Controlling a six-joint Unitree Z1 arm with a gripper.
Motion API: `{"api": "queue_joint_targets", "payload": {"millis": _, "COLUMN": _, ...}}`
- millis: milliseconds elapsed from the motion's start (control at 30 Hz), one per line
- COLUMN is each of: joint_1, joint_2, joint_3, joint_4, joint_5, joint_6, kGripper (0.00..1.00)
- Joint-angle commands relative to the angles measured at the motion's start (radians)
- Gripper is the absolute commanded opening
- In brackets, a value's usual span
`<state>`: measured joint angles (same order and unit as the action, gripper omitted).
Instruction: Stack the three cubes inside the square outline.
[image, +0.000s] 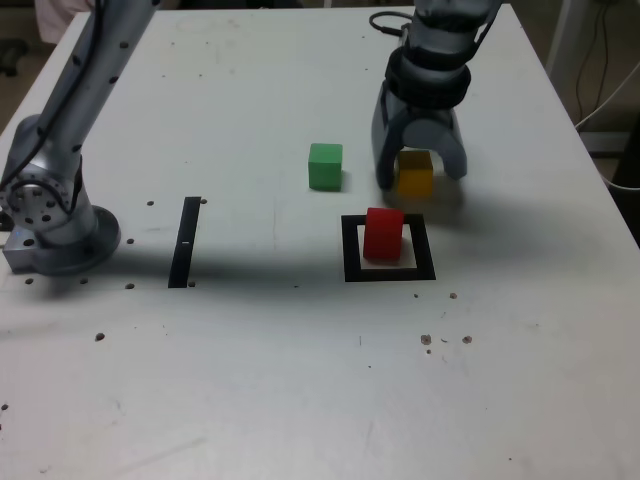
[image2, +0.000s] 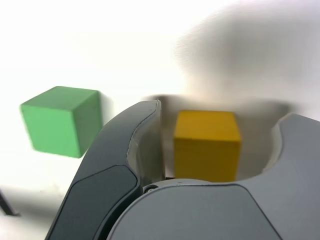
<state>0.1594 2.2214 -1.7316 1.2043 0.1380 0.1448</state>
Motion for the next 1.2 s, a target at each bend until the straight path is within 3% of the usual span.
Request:
{"api": "queue_joint_targets", "payload": {"millis": 0, "joint_1": -0.003, "joint_2": -0.012, "joint_3": 0.018, "joint_4": -0.035, "joint_5": -0.014, "joint_6": 0.000, "kGripper": 0.35}}
{"api": "queue_joint_targets", "payload": {"millis": 233, "joint_1": -0.003, "joint_2": -0.010, "joint_3": 0.040, "joint_4": -0.072, "joint_5": -0.054, "joint_6": 0.004, "kGripper": 0.25}}
{"api": "queue_joint_targets", "payload": {"millis": 700, "joint_1": -0.002, "joint_2": -0.022, "joint_3": 0.008, "joint_4": -0.044, "joint_5": -0.033, "joint_6": 0.004, "kGripper": 0.22}}
{"api": "queue_joint_targets", "payload": {"millis": 933, "joint_1": -0.029, "joint_2": -0.077, "joint_3": -0.023, "joint_4": 0.026, "joint_5": -0.013, "joint_6": 0.007, "kGripper": 0.22}}
{"api": "queue_joint_targets", "payload": {"millis": 1167, "joint_1": -0.120, "joint_2": -0.170, "joint_3": -0.010, "joint_4": 0.098, "joint_5": -0.023, "joint_6": -0.004, "kGripper": 0.22}}
